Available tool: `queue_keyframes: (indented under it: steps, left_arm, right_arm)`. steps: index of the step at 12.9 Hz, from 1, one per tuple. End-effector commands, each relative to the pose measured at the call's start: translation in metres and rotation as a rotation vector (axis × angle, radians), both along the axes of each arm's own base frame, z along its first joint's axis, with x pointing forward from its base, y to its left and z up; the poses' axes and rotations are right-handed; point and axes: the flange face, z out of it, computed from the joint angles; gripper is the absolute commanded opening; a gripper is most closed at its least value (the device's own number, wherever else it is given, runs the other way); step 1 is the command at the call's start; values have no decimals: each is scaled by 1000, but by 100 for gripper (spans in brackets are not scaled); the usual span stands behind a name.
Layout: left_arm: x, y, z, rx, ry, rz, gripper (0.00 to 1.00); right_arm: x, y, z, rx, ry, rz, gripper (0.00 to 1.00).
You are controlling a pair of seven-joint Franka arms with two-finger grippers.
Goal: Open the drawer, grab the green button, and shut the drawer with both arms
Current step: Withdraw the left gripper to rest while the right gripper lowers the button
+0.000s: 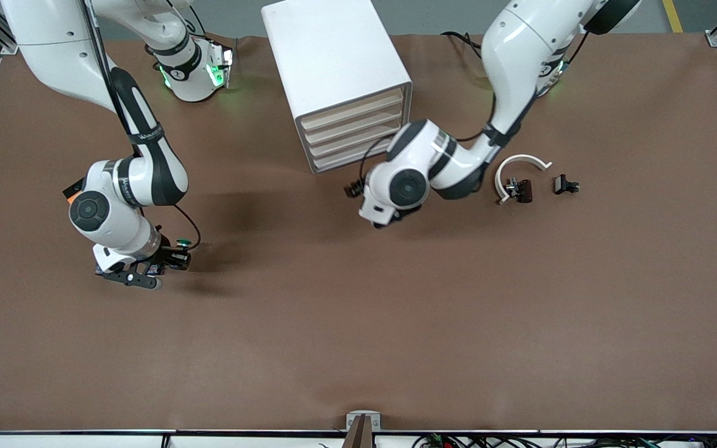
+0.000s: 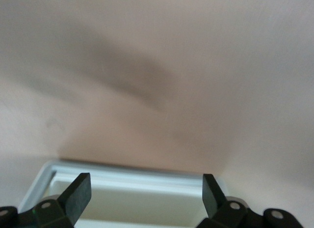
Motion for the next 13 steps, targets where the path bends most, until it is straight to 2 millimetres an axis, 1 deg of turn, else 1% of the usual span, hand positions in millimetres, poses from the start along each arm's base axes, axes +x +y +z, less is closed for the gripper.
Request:
queue_keyframes:
  steps: [1,2,3,4,6,7,8,9,11,12,13]
  left_arm:
    - [38,39,41,76,-135,2,100]
    - [50,54,62,121,-217,-24,100]
    - [66,78,71,152,-258,-14,100]
    - [83,104,86,170,-297,4,100]
    - [108,152,102,207,-352,5,100]
    - [116,170,110,216,-379,-13,100]
    - [126,196,126,225,-411,-20,100]
    - [134,219,143,226,-443,-38,100]
    - [138,254,180,221,-487,-65,100]
    - [136,267,198,230,-498,-53,100]
    - [132,272,217,236,-511,-52,100]
  right_arm:
    - [0,-1,0,5,-6,5,0]
    - [-1,-1,-3,5,-2,5,0]
    - [-1,0,-6,4,3,8,0]
    - [-1,3,-5,5,2,15,0]
    - [7,8,-10,5,-14,23,0]
    - [11,11,-15,5,-18,26,0]
    - [11,18,-16,6,-17,37,0]
    - [10,26,-17,6,-15,44,0]
    - [10,27,-17,6,-17,47,0]
    - [10,27,-17,6,-17,47,0]
    - [9,27,-18,6,-15,46,0]
